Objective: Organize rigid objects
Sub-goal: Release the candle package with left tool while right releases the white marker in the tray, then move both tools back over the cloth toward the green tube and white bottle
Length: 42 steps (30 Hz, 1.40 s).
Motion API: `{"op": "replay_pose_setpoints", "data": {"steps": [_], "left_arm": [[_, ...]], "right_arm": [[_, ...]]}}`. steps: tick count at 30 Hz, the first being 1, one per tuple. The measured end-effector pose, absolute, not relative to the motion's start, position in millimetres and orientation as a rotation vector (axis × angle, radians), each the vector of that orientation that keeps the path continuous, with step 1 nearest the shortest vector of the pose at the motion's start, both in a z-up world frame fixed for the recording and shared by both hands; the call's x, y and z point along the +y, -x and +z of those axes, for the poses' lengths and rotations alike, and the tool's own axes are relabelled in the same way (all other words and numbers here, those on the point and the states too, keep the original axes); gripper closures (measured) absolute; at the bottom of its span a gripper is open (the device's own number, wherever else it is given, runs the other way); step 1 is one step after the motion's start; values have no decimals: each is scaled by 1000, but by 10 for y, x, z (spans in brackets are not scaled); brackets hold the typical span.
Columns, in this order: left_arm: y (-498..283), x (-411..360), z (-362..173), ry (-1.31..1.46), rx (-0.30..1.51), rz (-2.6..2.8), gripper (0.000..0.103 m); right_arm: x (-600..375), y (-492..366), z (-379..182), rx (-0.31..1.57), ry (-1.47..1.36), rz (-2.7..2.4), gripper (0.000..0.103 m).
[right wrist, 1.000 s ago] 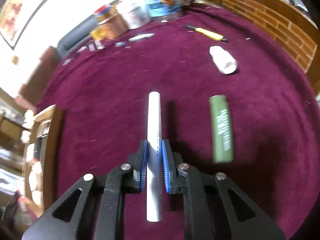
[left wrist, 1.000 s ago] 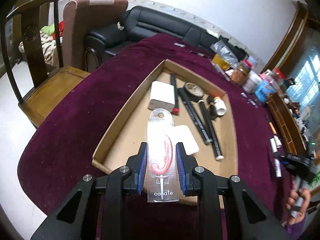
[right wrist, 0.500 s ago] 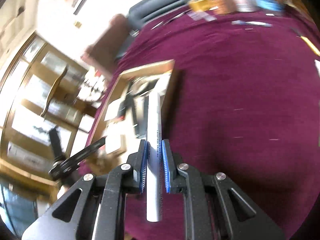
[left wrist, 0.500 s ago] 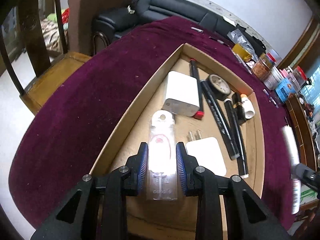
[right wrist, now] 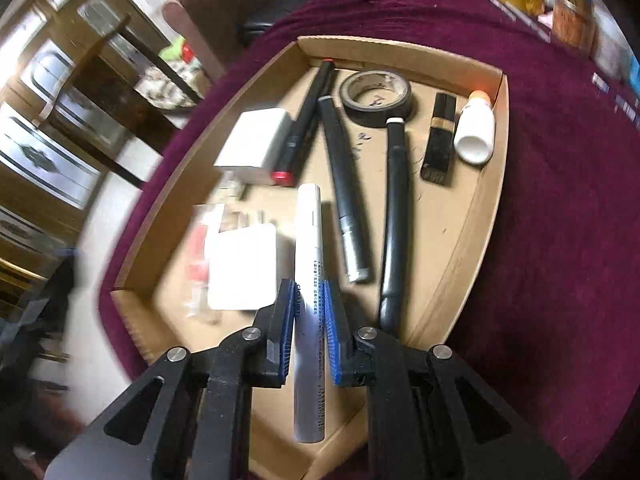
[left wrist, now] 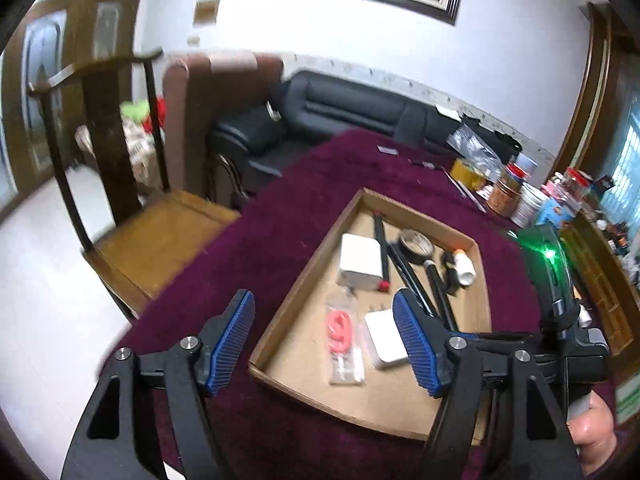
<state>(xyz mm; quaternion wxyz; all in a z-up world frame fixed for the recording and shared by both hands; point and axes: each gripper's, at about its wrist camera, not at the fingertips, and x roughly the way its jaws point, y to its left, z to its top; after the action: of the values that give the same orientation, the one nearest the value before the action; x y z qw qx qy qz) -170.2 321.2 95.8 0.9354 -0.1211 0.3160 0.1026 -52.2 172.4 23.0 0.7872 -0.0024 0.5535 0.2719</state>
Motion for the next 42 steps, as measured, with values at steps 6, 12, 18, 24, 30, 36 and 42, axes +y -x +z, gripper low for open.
{"op": "replay_pose_setpoints", "data": {"steps": [6, 12, 18, 24, 30, 36, 42], "left_arm": [[1754, 3163, 1016, 138, 555, 371, 20], [1696, 3143, 985, 133, 561, 462, 19], [1699, 2972, 1012, 63, 570, 531, 19], [1734, 2727, 1077, 19, 577, 500, 19], [1719, 2484, 1112, -30, 591, 474, 19], [1723, 2243, 1105, -81, 610, 444, 19], [1702, 2118, 1102, -98, 626, 422, 19]], "right_arm": [[1636, 654, 367, 1110, 9, 608, 88], [1198, 1070, 867, 776, 36, 462, 53], [951, 1592, 1042, 384, 20, 278, 0], [768, 1456, 720, 553, -33, 216, 0], [441, 1583, 524, 572, -44, 96, 0], [311, 1639, 548, 568, -37, 88, 0], [77, 1615, 553, 582, -78, 81, 0]]}}
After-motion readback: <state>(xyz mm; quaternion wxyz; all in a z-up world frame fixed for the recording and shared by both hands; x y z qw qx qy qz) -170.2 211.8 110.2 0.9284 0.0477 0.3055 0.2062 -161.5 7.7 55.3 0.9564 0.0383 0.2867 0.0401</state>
